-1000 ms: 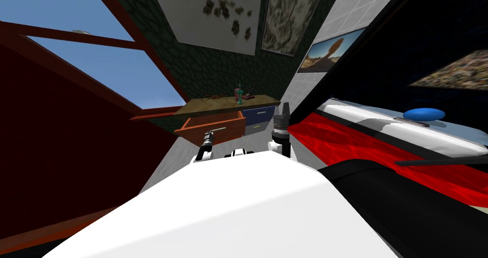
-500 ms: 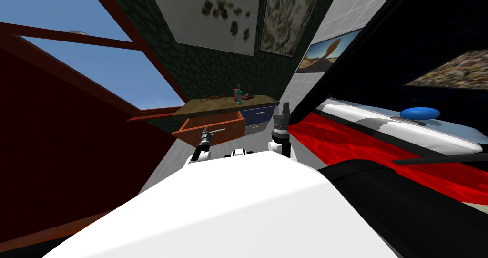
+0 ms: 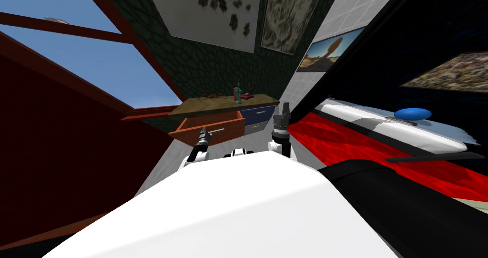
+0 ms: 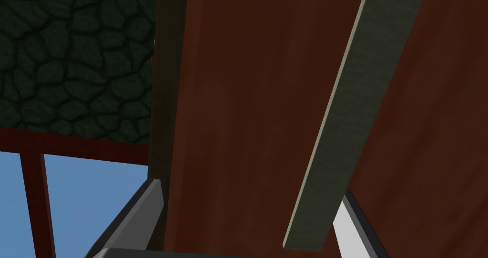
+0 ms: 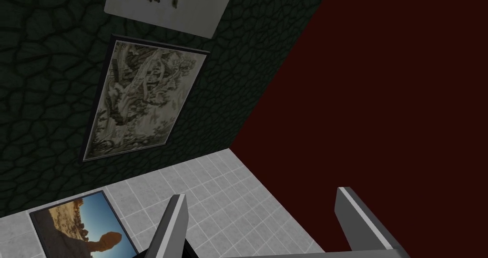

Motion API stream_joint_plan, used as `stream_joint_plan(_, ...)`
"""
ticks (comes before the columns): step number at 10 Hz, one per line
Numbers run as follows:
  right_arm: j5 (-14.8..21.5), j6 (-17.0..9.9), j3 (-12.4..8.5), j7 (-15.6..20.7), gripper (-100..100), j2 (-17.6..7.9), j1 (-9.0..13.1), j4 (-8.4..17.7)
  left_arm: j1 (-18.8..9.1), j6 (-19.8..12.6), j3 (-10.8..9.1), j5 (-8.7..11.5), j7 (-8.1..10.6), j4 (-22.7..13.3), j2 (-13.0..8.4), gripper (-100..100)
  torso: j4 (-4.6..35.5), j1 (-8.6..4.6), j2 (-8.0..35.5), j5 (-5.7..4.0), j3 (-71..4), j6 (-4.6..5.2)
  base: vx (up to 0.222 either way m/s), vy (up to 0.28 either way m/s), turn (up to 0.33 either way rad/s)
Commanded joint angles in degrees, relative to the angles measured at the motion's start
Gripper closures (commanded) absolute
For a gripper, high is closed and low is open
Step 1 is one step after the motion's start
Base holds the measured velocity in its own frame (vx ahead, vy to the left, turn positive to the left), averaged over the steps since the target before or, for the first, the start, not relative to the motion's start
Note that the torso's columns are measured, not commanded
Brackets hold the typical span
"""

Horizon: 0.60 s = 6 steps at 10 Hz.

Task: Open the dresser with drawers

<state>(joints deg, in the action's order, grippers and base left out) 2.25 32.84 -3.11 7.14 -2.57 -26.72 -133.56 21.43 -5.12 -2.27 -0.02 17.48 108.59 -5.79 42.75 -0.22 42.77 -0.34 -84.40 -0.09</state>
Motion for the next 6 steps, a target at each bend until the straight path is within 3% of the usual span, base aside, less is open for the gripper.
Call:
stream_joint_plan(1, 0.0, 0.0, 0.0, 0.0, 0, 0.0, 0.0, 0.0, 0.11, -0.2, 0.02, 0.01, 0.03, -0.02, -0.01, 0, -0.12, 0.02, -0.05, 0.08, 0.0, 0.04, 0.0, 0.0, 0.0)
stream_joint_plan(6, 0.0, 0.0, 0.0, 0.0, 0, 0.0, 0.0, 0.0, 0.41, -0.39, 0.08, 0.0, 0.03, -0.53, 0.09, 0, -0.4, 0.17, -0.43, 0.26, -0.2, 0.1, 0.0, 0.0, 0.0)
